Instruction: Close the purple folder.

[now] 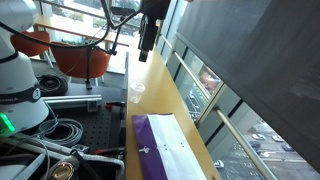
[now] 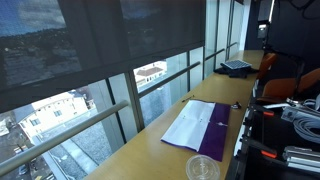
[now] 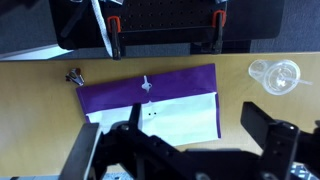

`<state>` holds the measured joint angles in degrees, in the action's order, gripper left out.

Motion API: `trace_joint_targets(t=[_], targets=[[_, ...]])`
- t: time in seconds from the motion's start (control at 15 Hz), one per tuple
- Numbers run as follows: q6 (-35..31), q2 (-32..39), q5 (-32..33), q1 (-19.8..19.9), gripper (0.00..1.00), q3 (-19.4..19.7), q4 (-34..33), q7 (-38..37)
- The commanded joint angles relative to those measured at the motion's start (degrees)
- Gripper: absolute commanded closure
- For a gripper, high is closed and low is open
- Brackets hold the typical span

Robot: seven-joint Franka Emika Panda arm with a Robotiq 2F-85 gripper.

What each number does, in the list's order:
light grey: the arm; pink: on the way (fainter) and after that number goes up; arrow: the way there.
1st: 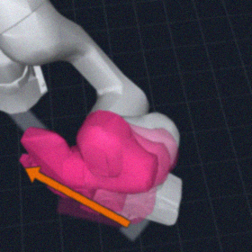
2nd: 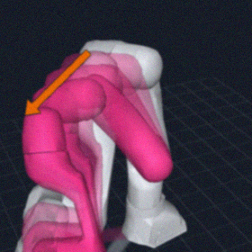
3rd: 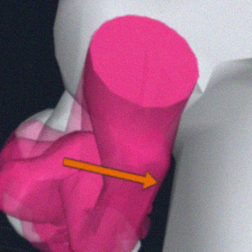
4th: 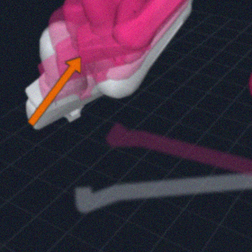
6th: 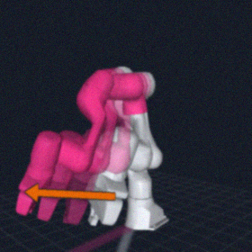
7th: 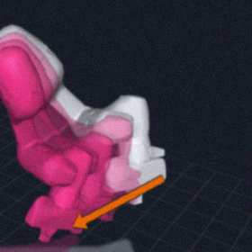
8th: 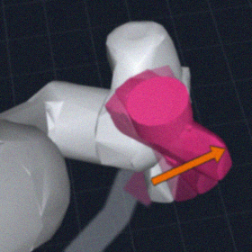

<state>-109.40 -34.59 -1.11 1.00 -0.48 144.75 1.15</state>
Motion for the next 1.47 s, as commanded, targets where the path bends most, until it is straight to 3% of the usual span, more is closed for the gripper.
trace_joint_targets(t=[0.0,0.33,0.73,1.07,1.4], targets=[[0.1,0.0,0.2,-0.4,0.0,0.3,-0.1,-0.2],[-1.5,2.8,0.4,0.3,0.0,1.0,-0.5,0.0],[-13.5,19.9,-2.9,0.5,0.0,6.1,-6.4,5.2],[-21.1,38.7,-5.3,1.9,0.0,7.3,-18.7,6.7],[-16.9,55.8,-12.7,7.8,0.0,6.2,-36.1,12.4]])
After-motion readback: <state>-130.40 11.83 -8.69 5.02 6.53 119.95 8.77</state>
